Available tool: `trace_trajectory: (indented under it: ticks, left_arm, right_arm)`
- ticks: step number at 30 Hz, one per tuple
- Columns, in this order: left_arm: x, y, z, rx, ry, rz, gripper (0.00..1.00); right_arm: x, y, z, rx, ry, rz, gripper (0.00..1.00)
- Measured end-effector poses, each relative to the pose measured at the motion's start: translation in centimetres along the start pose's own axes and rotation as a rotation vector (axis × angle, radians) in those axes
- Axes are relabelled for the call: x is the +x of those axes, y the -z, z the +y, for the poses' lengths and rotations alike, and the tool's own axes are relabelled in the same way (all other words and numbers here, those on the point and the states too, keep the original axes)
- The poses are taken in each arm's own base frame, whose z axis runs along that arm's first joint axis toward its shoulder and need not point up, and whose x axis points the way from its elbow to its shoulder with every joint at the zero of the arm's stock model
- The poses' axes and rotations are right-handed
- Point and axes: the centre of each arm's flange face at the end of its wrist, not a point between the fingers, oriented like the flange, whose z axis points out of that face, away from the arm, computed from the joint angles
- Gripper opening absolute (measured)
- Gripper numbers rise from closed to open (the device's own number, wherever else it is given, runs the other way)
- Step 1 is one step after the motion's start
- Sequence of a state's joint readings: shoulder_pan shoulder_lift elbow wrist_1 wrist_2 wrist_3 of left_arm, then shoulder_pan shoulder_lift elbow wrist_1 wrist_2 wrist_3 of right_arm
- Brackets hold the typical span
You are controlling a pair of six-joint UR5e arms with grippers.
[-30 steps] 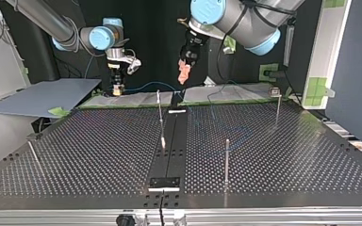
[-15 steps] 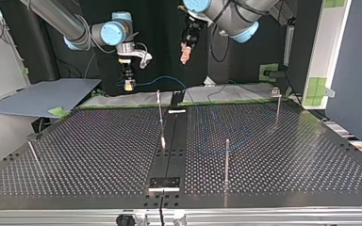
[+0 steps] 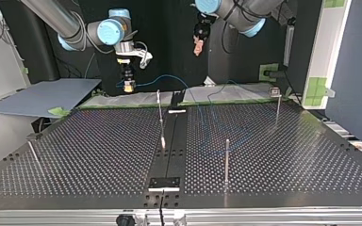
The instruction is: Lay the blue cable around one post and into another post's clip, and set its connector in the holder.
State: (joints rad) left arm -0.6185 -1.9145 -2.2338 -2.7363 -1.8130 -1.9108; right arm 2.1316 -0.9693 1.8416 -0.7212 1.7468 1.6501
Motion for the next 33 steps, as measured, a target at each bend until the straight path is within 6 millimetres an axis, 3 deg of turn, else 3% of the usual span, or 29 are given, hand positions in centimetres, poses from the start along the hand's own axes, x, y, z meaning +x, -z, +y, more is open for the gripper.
trace_trajectory:
  ticks: [12,18,27,33]
  left_arm:
    - [3.4,1.6,1.4,0.027,0.012,0.009,1.0]
    - [3.5,1.5,0.9,0.073,0.026,-0.013,1.0]
    - [1.5,-1.1,-1.5,0.158,0.07,-0.108,1.0]
    - [1.7,-2.9,-3.2,0.205,0.083,-0.141,1.0]
  right_arm:
    - [-1.4,1.8,-0.3,0.013,0.01,-0.029,0.33]
    - [-1.8,2.3,-0.5,0.015,0.019,-0.039,0.33]
    - [-2.2,3.0,-1.0,0.026,0.028,-0.048,0.33]
    - [-2.3,3.2,-1.3,0.032,0.036,-0.051,0.33]
